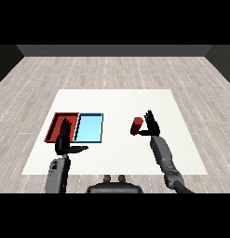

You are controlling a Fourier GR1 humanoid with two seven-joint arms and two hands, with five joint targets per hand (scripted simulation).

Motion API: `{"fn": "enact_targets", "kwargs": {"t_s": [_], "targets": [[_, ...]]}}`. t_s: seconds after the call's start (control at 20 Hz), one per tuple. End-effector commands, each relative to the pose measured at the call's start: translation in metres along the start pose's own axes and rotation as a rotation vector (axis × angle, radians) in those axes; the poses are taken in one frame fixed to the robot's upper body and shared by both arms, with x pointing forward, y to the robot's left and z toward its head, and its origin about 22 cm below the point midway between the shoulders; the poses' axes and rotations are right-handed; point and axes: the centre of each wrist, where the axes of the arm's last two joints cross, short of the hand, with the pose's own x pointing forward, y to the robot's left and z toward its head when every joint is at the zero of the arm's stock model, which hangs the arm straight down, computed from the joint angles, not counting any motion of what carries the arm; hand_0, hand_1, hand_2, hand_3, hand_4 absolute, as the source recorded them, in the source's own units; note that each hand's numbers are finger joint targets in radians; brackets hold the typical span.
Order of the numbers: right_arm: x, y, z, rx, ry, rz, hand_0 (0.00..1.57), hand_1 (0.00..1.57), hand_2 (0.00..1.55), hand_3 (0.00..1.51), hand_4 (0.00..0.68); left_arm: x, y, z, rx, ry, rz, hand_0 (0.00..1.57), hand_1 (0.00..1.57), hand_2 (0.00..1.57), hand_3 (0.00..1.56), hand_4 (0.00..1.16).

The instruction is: Pick the red can and put it in the red box

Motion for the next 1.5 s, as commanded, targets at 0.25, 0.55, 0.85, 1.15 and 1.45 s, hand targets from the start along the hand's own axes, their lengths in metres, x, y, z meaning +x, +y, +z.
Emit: {"fn": "enact_targets", "kwargs": {"t_s": [0.25, 0.55, 0.85, 1.15, 1.45], "targets": [[-0.030, 0.005, 0.018, -0.010, 0.003, -0.010, 0.00, 0.00, 0.00, 0.00, 0.000, -0.002, -0.007, 0.005, -0.001, 0.006, 0.020, 0.00, 0.00, 0.00, 0.00, 0.00], [-0.018, 0.012, -0.006, -0.020, 0.030, -0.023, 0.00, 0.00, 0.00, 0.00, 0.000, -0.002, -0.004, 0.005, 0.013, -0.001, 0.016, 0.00, 0.00, 0.00, 0.00, 0.00], [-0.018, 0.033, -0.010, -0.015, 0.011, -0.016, 0.00, 0.00, 0.00, 0.00, 0.000, 0.002, -0.025, 0.008, 0.014, -0.011, -0.009, 0.00, 0.00, 0.00, 0.00, 0.00], [-0.012, 0.033, -0.028, 0.009, 0.042, -0.025, 0.00, 0.00, 0.00, 0.00, 0.000, -0.010, -0.004, 0.006, 0.002, -0.015, 0.017, 0.00, 0.00, 0.00, 0.00, 0.00], [-0.012, 0.027, -0.022, -0.020, 0.059, -0.039, 0.00, 0.00, 0.00, 0.00, 0.000, 0.000, 0.008, -0.005, 0.015, 0.001, -0.001, 0.00, 0.00, 0.00, 0.00, 0.00]]}}
